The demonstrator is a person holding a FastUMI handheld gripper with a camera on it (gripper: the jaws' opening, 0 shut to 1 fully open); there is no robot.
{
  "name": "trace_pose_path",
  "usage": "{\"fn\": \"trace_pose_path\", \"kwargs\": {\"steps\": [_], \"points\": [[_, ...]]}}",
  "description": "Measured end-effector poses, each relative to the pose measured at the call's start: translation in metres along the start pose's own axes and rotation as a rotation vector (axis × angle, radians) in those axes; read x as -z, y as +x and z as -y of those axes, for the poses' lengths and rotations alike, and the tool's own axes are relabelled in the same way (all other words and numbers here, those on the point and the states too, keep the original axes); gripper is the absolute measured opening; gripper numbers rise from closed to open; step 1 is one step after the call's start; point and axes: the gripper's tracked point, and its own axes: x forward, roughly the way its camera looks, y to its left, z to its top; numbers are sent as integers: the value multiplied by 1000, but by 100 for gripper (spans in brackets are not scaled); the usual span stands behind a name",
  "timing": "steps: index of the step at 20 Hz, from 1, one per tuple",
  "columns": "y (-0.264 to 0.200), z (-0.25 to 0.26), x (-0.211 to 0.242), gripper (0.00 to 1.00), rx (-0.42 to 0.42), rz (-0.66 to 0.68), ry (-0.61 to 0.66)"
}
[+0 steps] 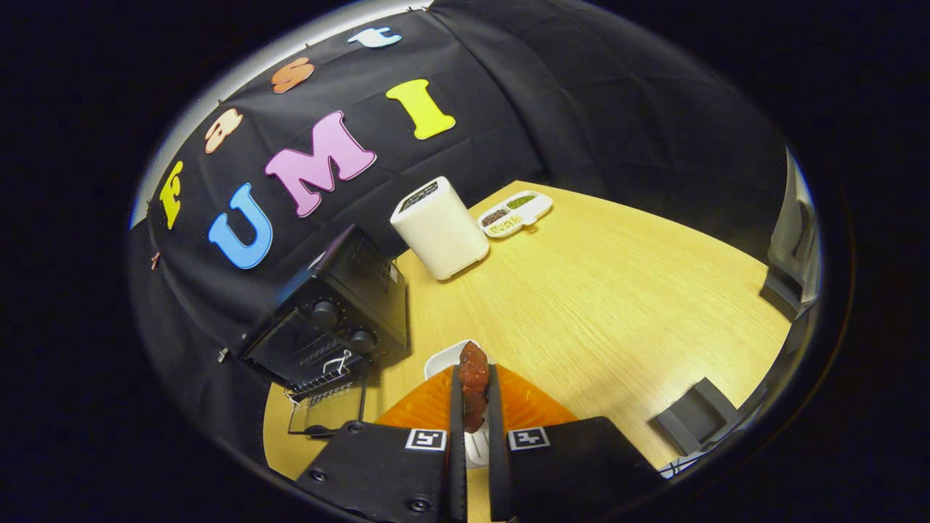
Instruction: Open the toaster oven, put the food inside, and close the toaster oven door.
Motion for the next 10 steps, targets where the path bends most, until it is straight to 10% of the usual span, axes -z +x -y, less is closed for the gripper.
{"fn": "trace_pose_path", "kwargs": {"steps": [10], "points": [[-14, -115, -2, 16, -150, 37, -7]]}}
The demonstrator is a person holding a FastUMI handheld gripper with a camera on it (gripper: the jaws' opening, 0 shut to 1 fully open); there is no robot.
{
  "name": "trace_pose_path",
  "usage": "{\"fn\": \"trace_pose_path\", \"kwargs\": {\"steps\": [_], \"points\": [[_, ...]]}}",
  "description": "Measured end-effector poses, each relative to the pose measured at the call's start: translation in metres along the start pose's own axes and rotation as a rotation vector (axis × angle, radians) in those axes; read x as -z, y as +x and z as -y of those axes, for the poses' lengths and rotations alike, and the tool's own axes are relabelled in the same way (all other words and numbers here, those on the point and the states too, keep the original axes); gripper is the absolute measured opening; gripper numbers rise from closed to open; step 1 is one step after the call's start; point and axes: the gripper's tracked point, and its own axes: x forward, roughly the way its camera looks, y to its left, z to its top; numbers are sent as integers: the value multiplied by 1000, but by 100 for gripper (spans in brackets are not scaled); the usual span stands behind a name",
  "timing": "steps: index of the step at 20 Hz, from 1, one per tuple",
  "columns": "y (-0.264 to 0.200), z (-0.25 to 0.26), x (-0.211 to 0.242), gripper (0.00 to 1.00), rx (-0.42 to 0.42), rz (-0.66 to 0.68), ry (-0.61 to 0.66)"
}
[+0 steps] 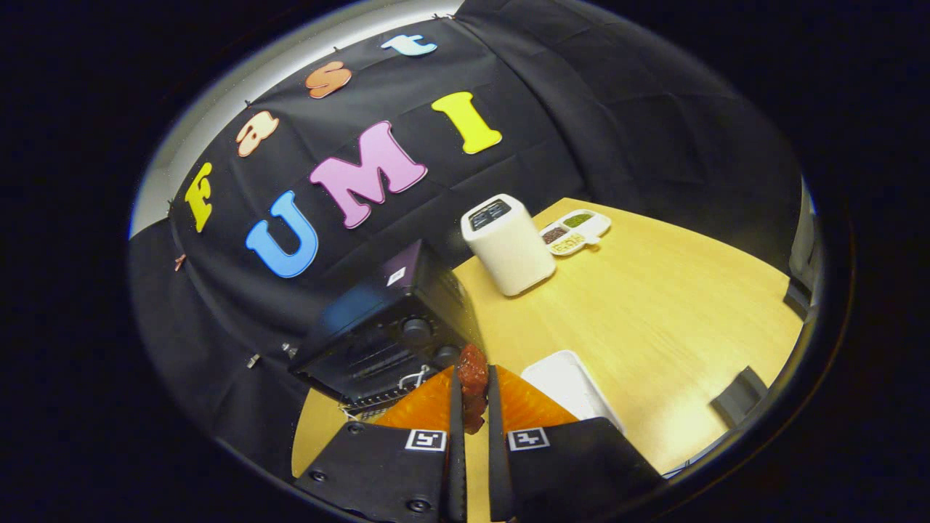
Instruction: Open the toaster oven, put the food inside, and close the toaster oven door.
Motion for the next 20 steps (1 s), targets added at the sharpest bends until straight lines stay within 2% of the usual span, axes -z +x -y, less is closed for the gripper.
{"fn": "trace_pose_path", "kwargs": {"steps": [6, 11, 15, 20], "points": [[30, -93, 41, 16, -127, -51, 22], [72, -152, 70, 16, -183, -71, 87], [109, -172, 92, 16, -188, -82, 132], [143, -174, 108, 16, -181, -89, 166]]}}
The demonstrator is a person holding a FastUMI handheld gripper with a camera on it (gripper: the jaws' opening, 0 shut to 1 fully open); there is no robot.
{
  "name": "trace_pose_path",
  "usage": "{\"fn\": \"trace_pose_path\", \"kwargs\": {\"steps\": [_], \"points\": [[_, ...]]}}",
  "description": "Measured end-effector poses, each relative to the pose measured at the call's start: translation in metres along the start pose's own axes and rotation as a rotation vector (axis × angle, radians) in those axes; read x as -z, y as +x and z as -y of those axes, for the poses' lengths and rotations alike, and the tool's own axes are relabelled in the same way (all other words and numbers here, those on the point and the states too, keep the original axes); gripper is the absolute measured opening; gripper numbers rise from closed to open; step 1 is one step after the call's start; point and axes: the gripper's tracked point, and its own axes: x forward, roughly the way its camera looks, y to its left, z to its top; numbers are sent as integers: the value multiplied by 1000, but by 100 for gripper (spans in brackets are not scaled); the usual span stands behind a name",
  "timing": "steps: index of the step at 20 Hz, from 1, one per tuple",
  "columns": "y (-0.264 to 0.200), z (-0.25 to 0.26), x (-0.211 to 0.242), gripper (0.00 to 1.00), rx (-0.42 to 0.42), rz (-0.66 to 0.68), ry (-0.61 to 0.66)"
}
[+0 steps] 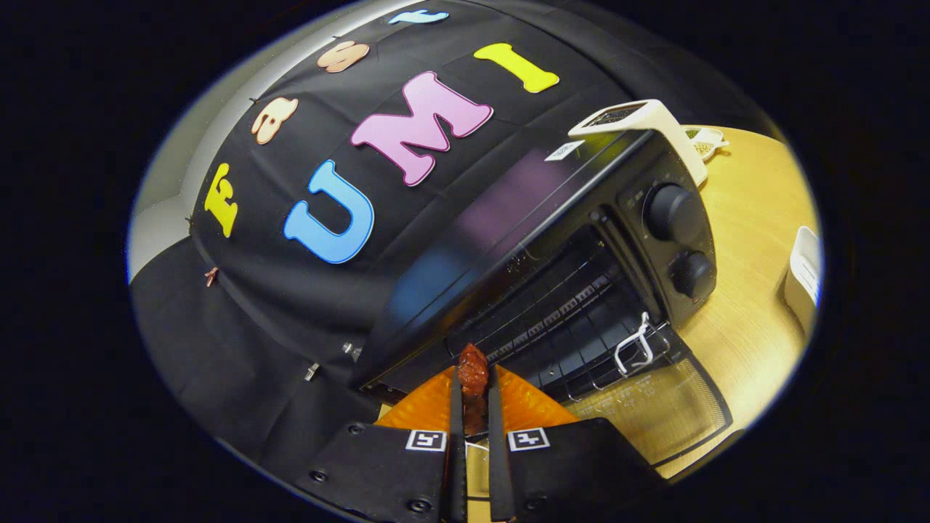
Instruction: Open the toaster oven, put the food inside, and close the toaster oven door.
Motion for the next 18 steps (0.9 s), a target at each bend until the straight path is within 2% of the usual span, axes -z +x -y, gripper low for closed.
{"fn": "trace_pose_path", "kwargs": {"steps": [7, 9, 11, 16, 18], "points": [[24, 31, -24, 17, 83, 43, -12], [25, 42, -24, 23, 128, 40, -42], [22, 51, -29, 48, 161, 49, -68], [12, 58, -54, 97, 199, 125, -128], [6, 57, -54, 97, 203, 112, -136]]}}
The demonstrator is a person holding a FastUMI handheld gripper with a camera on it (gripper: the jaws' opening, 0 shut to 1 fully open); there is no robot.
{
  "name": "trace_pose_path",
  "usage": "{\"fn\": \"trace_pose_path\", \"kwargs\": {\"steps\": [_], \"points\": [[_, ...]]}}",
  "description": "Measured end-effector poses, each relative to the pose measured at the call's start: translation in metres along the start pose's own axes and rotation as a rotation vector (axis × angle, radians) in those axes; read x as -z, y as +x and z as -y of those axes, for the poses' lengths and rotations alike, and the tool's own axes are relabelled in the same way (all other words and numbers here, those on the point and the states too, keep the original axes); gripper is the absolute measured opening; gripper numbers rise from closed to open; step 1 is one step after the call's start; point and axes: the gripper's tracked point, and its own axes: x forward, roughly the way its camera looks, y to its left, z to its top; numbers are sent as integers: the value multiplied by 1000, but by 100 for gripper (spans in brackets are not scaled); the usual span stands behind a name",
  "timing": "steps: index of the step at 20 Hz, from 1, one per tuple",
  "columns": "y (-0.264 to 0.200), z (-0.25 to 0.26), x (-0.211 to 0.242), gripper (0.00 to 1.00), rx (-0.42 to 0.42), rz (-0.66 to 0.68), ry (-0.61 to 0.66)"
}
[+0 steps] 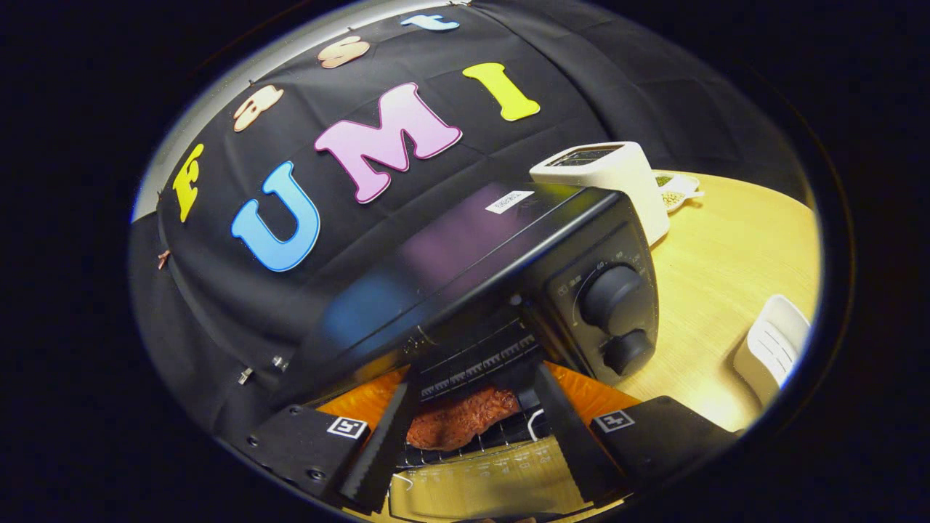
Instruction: Open the toaster oven, put the food inside, and close the toaster oven door.
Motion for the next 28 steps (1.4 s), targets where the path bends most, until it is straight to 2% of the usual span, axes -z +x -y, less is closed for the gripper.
{"fn": "trace_pose_path", "kwargs": {"steps": [5, 15, 23, 28], "points": [[-30, 2, 6, 97, 4, -31, -60], [-119, -26, 33, 98, -32, -145, -260], [-161, -9, 104, 98, 35, -333, -384], [-156, 18, 147, 99, 79, -420, -450]]}}
